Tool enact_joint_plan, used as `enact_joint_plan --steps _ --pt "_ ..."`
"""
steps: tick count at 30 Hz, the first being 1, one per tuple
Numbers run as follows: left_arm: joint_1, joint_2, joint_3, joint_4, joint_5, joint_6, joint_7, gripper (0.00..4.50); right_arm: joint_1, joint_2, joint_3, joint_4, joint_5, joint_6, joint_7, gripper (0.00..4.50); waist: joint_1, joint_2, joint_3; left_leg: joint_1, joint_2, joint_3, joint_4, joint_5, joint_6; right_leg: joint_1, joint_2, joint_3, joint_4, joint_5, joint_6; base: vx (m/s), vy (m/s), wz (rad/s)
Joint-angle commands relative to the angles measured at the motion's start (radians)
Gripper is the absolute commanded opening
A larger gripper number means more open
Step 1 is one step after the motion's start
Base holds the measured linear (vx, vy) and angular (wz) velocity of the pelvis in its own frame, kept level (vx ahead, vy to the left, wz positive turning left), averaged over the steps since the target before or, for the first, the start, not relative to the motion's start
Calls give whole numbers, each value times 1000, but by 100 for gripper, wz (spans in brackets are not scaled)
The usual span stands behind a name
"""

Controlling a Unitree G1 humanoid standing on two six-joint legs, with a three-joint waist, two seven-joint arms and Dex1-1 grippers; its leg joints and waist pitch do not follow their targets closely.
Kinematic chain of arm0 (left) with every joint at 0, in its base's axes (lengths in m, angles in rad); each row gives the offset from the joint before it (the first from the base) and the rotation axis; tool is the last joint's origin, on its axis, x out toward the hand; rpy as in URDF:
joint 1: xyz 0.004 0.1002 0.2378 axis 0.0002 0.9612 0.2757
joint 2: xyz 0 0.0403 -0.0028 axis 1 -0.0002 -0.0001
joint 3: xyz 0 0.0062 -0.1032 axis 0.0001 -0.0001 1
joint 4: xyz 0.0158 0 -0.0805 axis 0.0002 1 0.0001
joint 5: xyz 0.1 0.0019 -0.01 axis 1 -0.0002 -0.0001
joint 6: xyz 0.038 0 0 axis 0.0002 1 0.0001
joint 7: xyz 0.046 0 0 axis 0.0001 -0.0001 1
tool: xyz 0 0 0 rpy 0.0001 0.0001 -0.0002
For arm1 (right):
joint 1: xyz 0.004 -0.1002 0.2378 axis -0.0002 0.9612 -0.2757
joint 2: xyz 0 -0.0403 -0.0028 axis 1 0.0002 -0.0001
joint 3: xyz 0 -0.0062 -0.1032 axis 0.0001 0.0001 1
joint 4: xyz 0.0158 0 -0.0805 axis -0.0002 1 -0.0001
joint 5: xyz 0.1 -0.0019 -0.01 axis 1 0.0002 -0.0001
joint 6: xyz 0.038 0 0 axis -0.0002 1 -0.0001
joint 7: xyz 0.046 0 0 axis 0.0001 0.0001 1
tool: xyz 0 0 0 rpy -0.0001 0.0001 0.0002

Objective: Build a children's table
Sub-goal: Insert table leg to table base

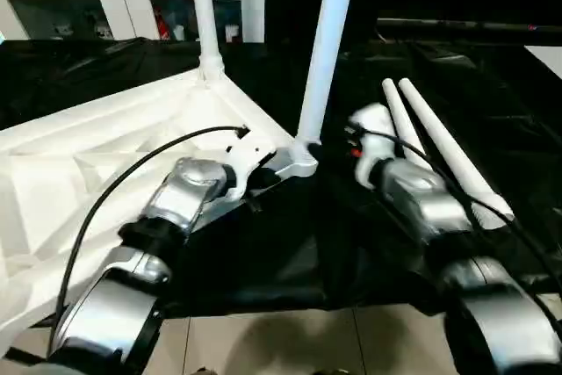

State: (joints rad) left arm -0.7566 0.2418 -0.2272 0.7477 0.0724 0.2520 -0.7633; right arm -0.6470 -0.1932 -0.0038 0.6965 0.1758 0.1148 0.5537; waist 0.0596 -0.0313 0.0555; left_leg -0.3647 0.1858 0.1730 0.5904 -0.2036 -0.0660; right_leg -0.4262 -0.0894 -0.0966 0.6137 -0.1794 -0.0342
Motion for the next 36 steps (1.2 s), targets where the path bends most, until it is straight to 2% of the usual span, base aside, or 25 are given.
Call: enact_joint_plan --steps 1,7,8,12,15,16,17,18,19,20,21,22,24,25,26,27,28,29,30,31,32,33,34,35,36 --pt "11 -19 50 -41 -54 -43 35 0 30 -2 -40 -104 32 40 -53 387 11 -3 -70 4 44 -7 -61 -49 105 82 -68 60 -63 -74 -237 0 0 0" --pt "25 -18 51 -67 -43 -38 55 0 146 15 -74 -284 43 128 -137 387 11 2 -72 0 39 -6 -58 -21 100 83 -64 59 -59 -35 -227 0 0 0" --pt "28 -18 54 -75 -52 -54 38 0 160 19 -74 -299 42 136 -147 387 13 11 -72 2 38 -6 -57 -24 99 80 -64 59 -60 -39 -229 0 0 0" --pt "34 -20 64 -103 -63 -40 29 0 201 26 -62 -352 31 171 -175 387 12 11 -72 -1 36 -6 -57 -27 94 85 -63 58 -61 -51 -223 0 0 0" --pt "39 -19 63 -115 -64 -23 30 0 220 28 -55 -396 24 204 -195 387 11 11 -69 11 39 -5 -69 -131 69 94 -62 56 -70 -171 -210 0 0 0" --pt "43 -19 62 -119 -64 -21 30 0 224 28 -55 -410 21 217 -199 387 8 12 -61 23 35 -1 -79 -233 61 99 -56 51 -84 -293 -204 0 0 0" --pt "44 -19 62 -120 -64 -20 30 0 226 27 -54 -415 20 222 -201 387 6 13 -59 31 33 1 -81 -268 62 101 -54 49 -91 -348 -199 0 0 0" --pt "46 -20 62 -122 -64 -19 30 0 227 27 -56 -418 19 229 -205 387 18 1 -54 -24 14 -23 -82 -267 113 145 -80 24 -99 -444 -166 0 0 0" --pt "50 -21 63 -126 -64 -15 28 0 227 29 -61 -421 19 240 -214 387 21 16 -56 -32 14 -33 -85 -253 145 157 -97 7 -113 -501 -134 16 0 24" --pt "53 -21 64 -130 -65 -10 23 0 226 26 -57 -422 12 240 -217 387 10 19 -62 -30 9 -45 -75 -213 189 162 -108 -15 -127 -529 -105 32 8 47" --pt "55 -21 65 -132 -64 -8 22 0 226 23 -53 -423 6 239 -218 387 12 26 -64 -32 9 -49 -70 -189 199 169 -111 -25 -131 -519 -104 32 8 47" --pt "57 -21 65 -137 -63 -6 23 0 227 20 -49 -428 3 240 -220 387 9 34 -71 -51 4 -59 -58 -111 230 193 -108 -49 -133 -430 -106 64 2 48" --pt "59 -21 65 -142 -63 -2 22 0 228 17 -41 -437 -2 244 -220 387 0 44 -84 -61 -6 -76 -45 14 289 210 -87 -77 -115 -257 -115 87 -4 46" --pt "60 -20 64 -144 -61 -1 23 0 228 14 -36 -441 -5 245 -217 387 -15 49 -80 -42 -7 -93 -45 75 336 201 -63 -91 -101 -178 -127 106 10 47" --pt "61 -20 64 -146 -61 -1 22 0 229 15 -35 -444 -4 241 -215 387 -21 50 -81 -34 -11 -104 -44 114 363 203 -49 -96 -93 -148 -132 137 6 39" --pt "61 -19 63 -146 -61 0 21 0 230 20 -44 -446 8 251 -218 387 -37 72 -93 62 41 -104 -51 143 366 143 -24 -75 -65 -140 -148 137 6 39" --pt "62 -19 63 -146 -61 0 21 0 230 21 -46 -447 12 254 -218 387 -57 68 -82 145 104 -160 -60 185 446 67 -11 -56 -8 -162 -160 147 -14 11" --pt "62 -19 62 -147 -59 -1 21 0 232 21 -48 -449 17 258 -214 387 -68 48 -77 173 126 -182 -61 254 504 21 -32 -16 29 -117 -123 133 -27 -2" --pt "63 -19 65 -150 -55 3 22 0 234 17 -45 -455 17 260 -208 387 -64 26 -77 176 97 -165 -38 305 515 5 -55 23 23 -25 -108 133 -27 -2" --pt "64 -18 68 -152 -53 5 23 0 236 15 -42 -459 16 260 -204 387 -30 -7 -81 68 -23 -74 12 261 443 115 -74 75 -14 188 -160 119 -39 6" --pt "66 -18 68 -153 -50 -3 24 0 237 15 -41 -462 17 263 -202 387 -9 -21 -81 -16 -85 -47 44 196 415 190 -68 109 -22 298 -199 105 -51 13" --pt "67 -16 68 -154 -49 -8 24 0 238 14 -41 -463 18 263 -202 387 22 -17 -98 -99 -56 -63 81 131 300 259 -133 161 5 666 -246 105 -51 13" --pt "68 -15 66 -155 -49 -4 18 0 238 10 -36 -463 15 263 -197 387 32 -6 -93 -85 -30 -60 33 177 171 218 -79 119 45 1014 -223 36 -19 23" --pt "70 -12 63 -156 -48 -4 13 0 239 6 -33 -463 13 262 -192 387 29 5 -93 -69 -28 -53 11 242 138 203 -44 90 62 1075 -185 0 0 0" --pt "71 -10 60 -156 -47 -2 11 0 239 3 -30 -463 12 262 -189 387 22 36 -98 -37 -2 -66 14 373 149 163 -14 64 81 995 -111 0 0 0"
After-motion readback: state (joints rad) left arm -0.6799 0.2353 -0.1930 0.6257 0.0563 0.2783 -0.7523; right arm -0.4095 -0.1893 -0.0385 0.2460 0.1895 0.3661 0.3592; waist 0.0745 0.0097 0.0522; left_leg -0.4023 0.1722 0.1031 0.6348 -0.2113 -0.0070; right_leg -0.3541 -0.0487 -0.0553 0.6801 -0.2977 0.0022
